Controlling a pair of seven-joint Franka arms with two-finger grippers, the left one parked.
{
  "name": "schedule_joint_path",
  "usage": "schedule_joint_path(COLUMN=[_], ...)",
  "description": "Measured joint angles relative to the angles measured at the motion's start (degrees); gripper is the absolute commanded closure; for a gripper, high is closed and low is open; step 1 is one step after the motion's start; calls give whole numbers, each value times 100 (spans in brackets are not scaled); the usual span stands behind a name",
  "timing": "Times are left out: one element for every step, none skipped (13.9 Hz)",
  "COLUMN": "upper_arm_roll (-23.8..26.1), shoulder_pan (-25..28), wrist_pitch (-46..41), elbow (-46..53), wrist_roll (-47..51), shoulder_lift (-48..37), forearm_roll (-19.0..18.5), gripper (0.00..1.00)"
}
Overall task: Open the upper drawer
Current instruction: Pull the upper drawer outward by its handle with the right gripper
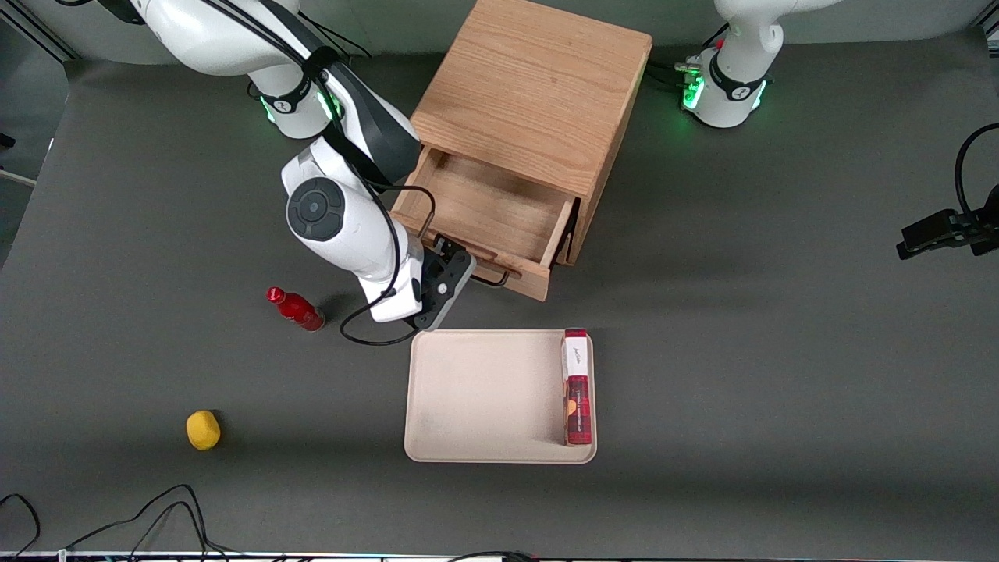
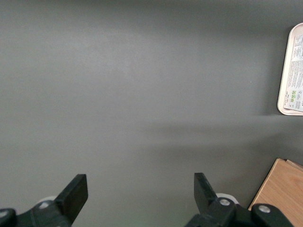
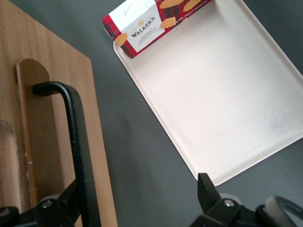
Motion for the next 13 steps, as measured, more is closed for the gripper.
schedule_joint_path(upper_arm_roll=[0,0,-1,-1,-1,-1,-1,-2,-2,-2,-3,-3,-4], shoulder_pan=[-12,-27,-44,-66,-86,-105,-129,-151,-173,-201,-230,-259,-288], wrist_pitch=[0,0,0,0,0,0,0,0,-1,-1,0,-1,-1], elbow=[24,47,78,110,151,178,203,227,249,291,334,372,412], wrist_roll=[0,0,0,0,-2,-3,-3,-3,-4,-4,-5,-7,-12], shoulder_lift=[18,35,59,85,117,140,160,179,198,225,258,292,322], forearm_roll=[-30,-42,-48,-54,-66,-98,-128,-144,-149,-151,-156,-157,-159], gripper=[0,0,0,0,0,0,0,0,0,0,0,0,0])
